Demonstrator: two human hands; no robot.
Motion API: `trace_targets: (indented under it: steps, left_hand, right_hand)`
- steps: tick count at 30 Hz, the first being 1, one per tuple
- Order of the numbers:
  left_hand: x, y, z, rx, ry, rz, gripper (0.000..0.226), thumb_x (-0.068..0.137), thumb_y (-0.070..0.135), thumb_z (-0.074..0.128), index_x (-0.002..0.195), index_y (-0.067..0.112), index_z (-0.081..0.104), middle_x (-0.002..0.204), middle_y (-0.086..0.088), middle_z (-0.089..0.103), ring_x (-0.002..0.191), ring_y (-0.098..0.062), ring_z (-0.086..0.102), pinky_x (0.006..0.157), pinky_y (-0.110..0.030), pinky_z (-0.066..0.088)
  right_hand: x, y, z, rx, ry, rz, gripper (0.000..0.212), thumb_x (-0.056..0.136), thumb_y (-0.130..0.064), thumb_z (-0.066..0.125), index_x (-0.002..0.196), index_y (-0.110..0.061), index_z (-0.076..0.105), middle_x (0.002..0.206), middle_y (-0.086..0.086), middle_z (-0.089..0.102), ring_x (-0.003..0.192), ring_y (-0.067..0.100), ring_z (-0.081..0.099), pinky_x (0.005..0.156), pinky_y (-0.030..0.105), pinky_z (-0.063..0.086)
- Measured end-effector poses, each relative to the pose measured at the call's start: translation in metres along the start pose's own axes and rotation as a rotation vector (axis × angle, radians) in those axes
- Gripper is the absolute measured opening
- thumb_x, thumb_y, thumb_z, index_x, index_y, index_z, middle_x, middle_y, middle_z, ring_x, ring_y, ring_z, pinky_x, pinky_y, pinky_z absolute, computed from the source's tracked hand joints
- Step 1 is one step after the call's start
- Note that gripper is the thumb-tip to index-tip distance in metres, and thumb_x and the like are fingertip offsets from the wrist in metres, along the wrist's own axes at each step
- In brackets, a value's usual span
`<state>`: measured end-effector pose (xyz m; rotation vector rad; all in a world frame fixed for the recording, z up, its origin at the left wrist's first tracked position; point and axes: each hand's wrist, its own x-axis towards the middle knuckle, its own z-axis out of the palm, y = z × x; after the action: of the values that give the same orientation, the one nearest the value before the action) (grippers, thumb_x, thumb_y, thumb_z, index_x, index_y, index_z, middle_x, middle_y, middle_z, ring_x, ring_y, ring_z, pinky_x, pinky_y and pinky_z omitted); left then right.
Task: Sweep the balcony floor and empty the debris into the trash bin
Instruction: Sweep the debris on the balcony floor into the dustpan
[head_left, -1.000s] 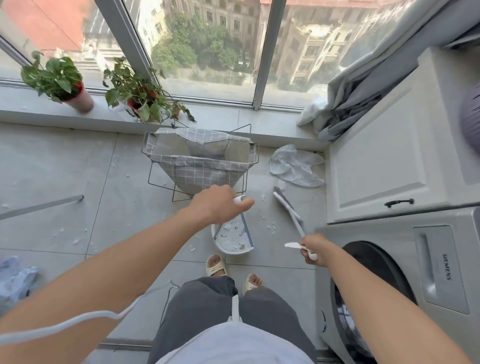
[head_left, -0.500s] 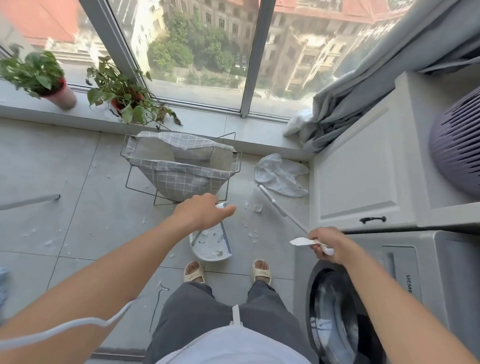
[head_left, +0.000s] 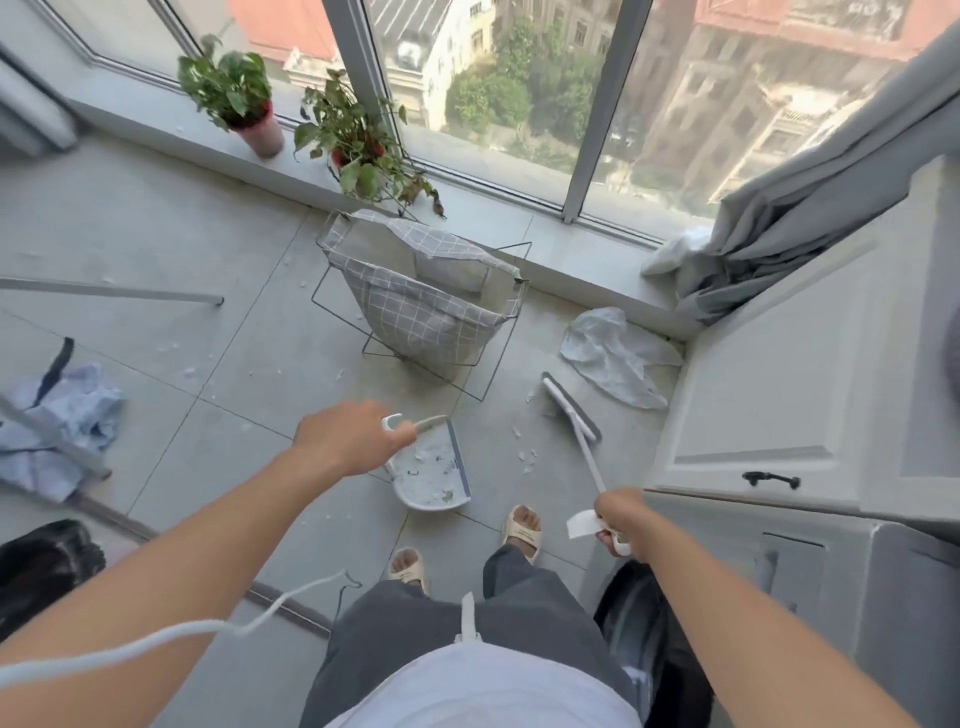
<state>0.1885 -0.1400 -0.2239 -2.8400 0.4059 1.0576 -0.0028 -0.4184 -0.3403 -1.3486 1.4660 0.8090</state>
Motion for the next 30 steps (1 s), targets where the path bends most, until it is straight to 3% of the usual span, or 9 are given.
trace_targets:
  steps: [3, 8, 12, 16, 22, 27, 30]
  left_hand:
    - [-0.008, -0.006, 0.013, 0.028, -0.001, -0.01, 0.04, 0.085, 0.06, 0.04, 0.081, 0.024, 0.056, 0.084, 0.001, 0.059, 0.084, -0.025, 0.057, 0.068, -0.03, 0.04]
    - [-0.015, -0.026, 0.036, -0.001, -0.01, -0.022, 0.037, 0.087, 0.056, 0.039, 0.079, 0.024, 0.055, 0.084, 0.001, 0.06, 0.082, -0.025, 0.058, 0.067, -0.03, 0.041]
    - [-0.021, -0.058, 0.062, -0.043, -0.014, 0.02, 0.043, 0.093, 0.06, 0.036, 0.094, 0.021, 0.056, 0.092, -0.003, 0.059, 0.086, -0.027, 0.057, 0.071, -0.033, 0.045]
    - [-0.021, -0.078, 0.074, -0.051, -0.029, 0.135, 0.043, 0.096, 0.064, 0.032, 0.095, 0.025, 0.049, 0.091, -0.001, 0.059, 0.085, -0.023, 0.052, 0.072, -0.033, 0.044]
    - [-0.014, -0.099, 0.086, -0.048, -0.035, 0.153, 0.059, 0.093, 0.07, 0.03, 0.125, 0.027, 0.053, 0.118, -0.004, 0.064, 0.106, -0.027, 0.058, 0.077, -0.035, 0.045]
    - [-0.021, -0.109, 0.099, -0.059, -0.029, 0.146, 0.057, 0.093, 0.071, 0.03, 0.113, 0.023, 0.054, 0.097, -0.002, 0.062, 0.087, -0.025, 0.055, 0.071, -0.034, 0.043]
    - [-0.025, -0.112, 0.099, -0.041, -0.028, 0.129, 0.056, 0.094, 0.07, 0.03, 0.114, 0.022, 0.053, 0.099, -0.004, 0.063, 0.084, -0.024, 0.052, 0.071, -0.033, 0.041]
  right_hand:
    - [-0.009, 0.021, -0.008, 0.025, -0.008, 0.003, 0.019, 0.09, 0.0, 0.041, 0.107, 0.0, 0.05, 0.084, 0.015, 0.05, 0.053, 0.021, 0.047, 0.037, 0.016, 0.039]
    - [-0.014, 0.049, 0.0, 0.025, 0.0, 0.021, 0.014, 0.088, 0.0, 0.045, 0.1, 0.001, 0.053, 0.075, 0.014, 0.05, 0.048, 0.019, 0.047, 0.039, 0.017, 0.038]
    - [-0.03, 0.073, 0.034, 0.035, -0.028, 0.039, 0.013, 0.087, -0.001, 0.048, 0.099, 0.001, 0.052, 0.073, 0.014, 0.05, 0.041, 0.017, 0.047, 0.04, 0.017, 0.038]
    - [-0.049, 0.082, 0.055, 0.039, -0.066, 0.061, 0.009, 0.088, -0.003, 0.048, 0.095, 0.0, 0.052, 0.065, 0.01, 0.046, 0.029, 0.012, 0.042, 0.036, 0.015, 0.037]
    - [-0.078, 0.084, 0.048, 0.143, -0.116, 0.068, 0.008, 0.09, -0.005, 0.049, 0.096, 0.0, 0.051, 0.05, 0.007, 0.044, 0.032, 0.01, 0.037, 0.032, 0.014, 0.035]
    - [-0.077, 0.08, 0.062, 0.167, -0.058, 0.04, 0.01, 0.089, -0.005, 0.048, 0.096, 0.001, 0.053, 0.059, 0.009, 0.048, 0.034, 0.01, 0.041, 0.033, 0.015, 0.037]
    - [-0.077, 0.079, 0.087, 0.13, -0.028, 0.022, 0.011, 0.089, -0.003, 0.047, 0.095, 0.001, 0.056, 0.066, 0.01, 0.051, 0.034, 0.01, 0.045, 0.036, 0.015, 0.039]
